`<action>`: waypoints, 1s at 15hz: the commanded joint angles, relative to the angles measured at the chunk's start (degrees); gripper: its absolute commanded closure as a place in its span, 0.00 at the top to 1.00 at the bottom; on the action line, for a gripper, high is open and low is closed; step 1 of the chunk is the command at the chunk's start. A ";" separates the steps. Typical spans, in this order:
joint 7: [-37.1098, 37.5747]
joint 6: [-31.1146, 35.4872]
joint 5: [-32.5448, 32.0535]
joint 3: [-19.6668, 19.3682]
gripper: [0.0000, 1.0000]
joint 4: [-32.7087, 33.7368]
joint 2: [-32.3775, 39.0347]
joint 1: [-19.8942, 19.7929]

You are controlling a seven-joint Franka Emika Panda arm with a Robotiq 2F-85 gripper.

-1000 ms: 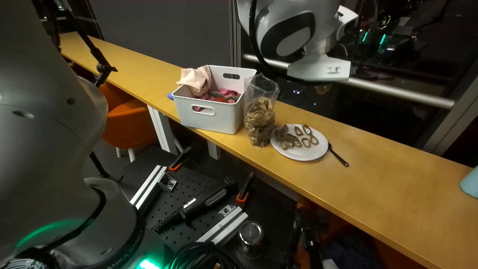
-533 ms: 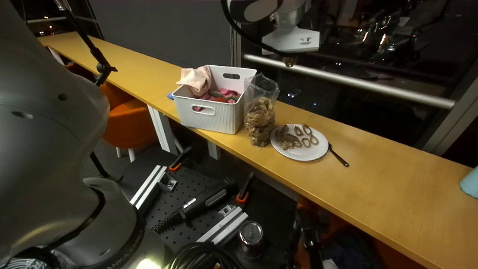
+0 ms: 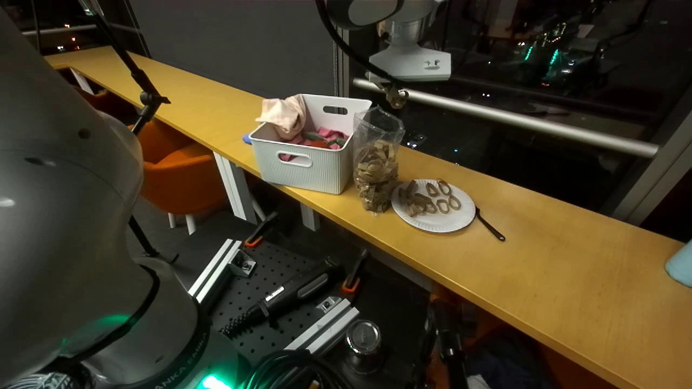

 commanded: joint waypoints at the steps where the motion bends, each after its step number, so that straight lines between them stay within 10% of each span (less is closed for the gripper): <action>1: -0.09 -3.96 -3.52 -15.71 0.02 0.93 1.13 15.06; 7: 0.69 -4.43 -7.24 -29.18 0.02 3.22 4.37 30.07; 15: 3.02 -5.99 -10.37 -32.38 0.02 6.29 9.61 34.09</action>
